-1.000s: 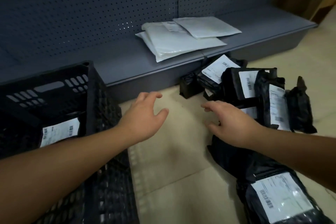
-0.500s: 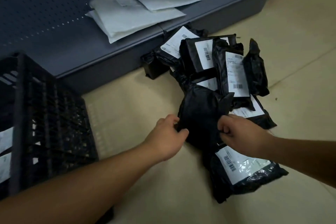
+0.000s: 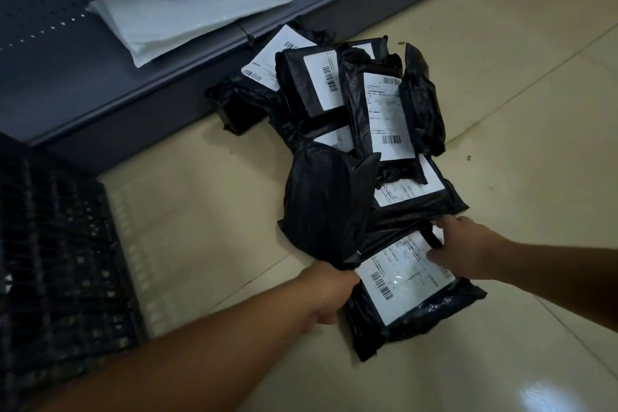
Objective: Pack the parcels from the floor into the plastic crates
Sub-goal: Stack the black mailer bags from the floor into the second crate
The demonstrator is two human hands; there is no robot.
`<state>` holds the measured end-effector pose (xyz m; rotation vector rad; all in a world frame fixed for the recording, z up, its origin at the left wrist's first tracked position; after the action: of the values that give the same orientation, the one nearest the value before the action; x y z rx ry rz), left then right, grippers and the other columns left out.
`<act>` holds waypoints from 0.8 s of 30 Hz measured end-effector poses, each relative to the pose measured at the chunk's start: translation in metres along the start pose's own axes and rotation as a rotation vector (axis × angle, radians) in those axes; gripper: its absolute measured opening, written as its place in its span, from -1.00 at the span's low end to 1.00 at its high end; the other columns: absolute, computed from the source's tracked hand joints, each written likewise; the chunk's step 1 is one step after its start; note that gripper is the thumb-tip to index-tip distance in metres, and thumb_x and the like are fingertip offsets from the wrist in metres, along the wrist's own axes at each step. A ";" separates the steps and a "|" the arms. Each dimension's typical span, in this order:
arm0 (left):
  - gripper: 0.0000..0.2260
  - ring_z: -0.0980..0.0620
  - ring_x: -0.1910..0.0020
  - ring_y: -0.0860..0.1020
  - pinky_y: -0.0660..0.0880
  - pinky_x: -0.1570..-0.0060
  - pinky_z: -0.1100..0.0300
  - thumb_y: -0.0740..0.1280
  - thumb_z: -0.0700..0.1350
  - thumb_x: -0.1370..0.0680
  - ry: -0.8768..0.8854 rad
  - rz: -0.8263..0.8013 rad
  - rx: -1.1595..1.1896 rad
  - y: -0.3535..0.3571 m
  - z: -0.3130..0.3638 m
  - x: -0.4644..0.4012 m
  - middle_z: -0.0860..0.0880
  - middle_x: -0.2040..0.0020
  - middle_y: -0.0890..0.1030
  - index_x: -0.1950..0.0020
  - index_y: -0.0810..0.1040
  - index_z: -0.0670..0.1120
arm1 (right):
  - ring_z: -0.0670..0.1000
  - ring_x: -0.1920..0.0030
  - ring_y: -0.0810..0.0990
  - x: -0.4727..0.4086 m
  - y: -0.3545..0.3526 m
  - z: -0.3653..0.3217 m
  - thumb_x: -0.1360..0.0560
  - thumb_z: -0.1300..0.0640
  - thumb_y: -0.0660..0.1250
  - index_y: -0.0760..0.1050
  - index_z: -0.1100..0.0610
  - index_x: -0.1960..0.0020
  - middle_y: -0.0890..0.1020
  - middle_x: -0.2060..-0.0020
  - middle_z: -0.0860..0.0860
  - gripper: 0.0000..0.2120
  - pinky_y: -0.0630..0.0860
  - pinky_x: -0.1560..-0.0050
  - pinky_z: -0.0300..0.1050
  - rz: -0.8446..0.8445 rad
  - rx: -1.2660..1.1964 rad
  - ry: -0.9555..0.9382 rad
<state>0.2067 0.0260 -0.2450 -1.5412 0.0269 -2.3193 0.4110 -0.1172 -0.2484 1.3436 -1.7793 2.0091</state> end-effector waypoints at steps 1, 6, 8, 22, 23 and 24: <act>-0.71 0.05 0.15 0.52 0.61 0.10 0.18 0.31 0.08 -0.59 -0.006 -0.016 0.009 0.004 0.000 0.000 0.02 0.07 0.54 -0.25 0.57 0.00 | 0.13 -0.13 0.54 -0.001 0.000 0.000 -0.53 -0.11 0.33 0.30 0.15 -0.46 0.50 -0.29 0.15 -0.40 0.50 -0.08 -0.06 -0.043 -0.026 0.014; -0.91 0.06 0.17 0.52 0.60 -0.04 0.16 0.29 0.02 -0.61 -0.052 -0.035 0.061 0.012 0.003 0.000 0.04 0.15 0.56 0.00 0.57 0.06 | 0.01 0.05 0.56 -0.003 0.005 -0.005 -0.57 -0.06 0.33 0.47 0.15 -0.19 0.56 0.03 0.00 -0.68 0.45 0.19 -0.15 -0.167 -0.128 0.008; -0.90 0.06 0.14 0.56 0.60 -0.10 0.15 0.29 0.02 -0.61 -0.057 -0.036 0.073 0.012 0.005 0.000 0.04 0.12 0.61 -0.03 0.59 0.05 | -0.02 0.13 0.54 -0.004 0.006 -0.010 -0.58 -0.03 0.33 0.51 0.14 -0.10 0.56 0.11 -0.01 -0.76 0.44 0.23 -0.16 -0.183 -0.165 -0.006; -0.87 0.12 0.21 0.60 0.55 0.27 0.26 0.33 -0.02 -0.61 -0.041 -0.048 -0.008 -0.040 -0.009 0.019 0.07 0.05 0.68 -0.13 0.60 0.05 | 0.08 0.17 0.69 0.006 0.003 -0.051 -0.55 0.10 0.36 0.62 0.17 0.01 0.72 0.16 0.09 -0.86 0.71 0.14 0.01 -0.321 -0.458 0.026; -0.89 0.12 0.22 0.60 0.54 0.29 0.26 0.35 -0.03 -0.61 -0.037 -0.045 -0.022 -0.046 -0.012 0.021 0.06 0.04 0.68 -0.12 0.60 0.05 | 0.07 0.20 0.69 0.010 0.002 -0.058 -0.55 0.11 0.35 0.62 0.19 0.02 0.72 0.19 0.09 -0.85 0.70 0.17 -0.01 -0.323 -0.471 0.022; -0.91 0.12 0.24 0.58 0.52 0.33 0.26 0.35 -0.05 -0.60 -0.033 -0.038 -0.040 -0.052 -0.015 0.024 0.05 0.06 0.67 -0.09 0.60 0.05 | 0.07 0.21 0.69 0.014 0.002 -0.064 -0.55 0.12 0.35 0.63 0.20 0.01 0.72 0.20 0.10 -0.84 0.70 0.18 -0.01 -0.331 -0.484 0.022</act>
<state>0.1703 0.0651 -0.2188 -1.6131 0.0365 -2.3351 0.3687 -0.0692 -0.2339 1.3345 -1.7404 1.3118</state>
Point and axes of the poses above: each hand's wrist, its own x-axis away from the middle knuckle, its own y-axis out of the palm, z = x × y, the point moved 1 cm from there along -x, towards the middle knuckle
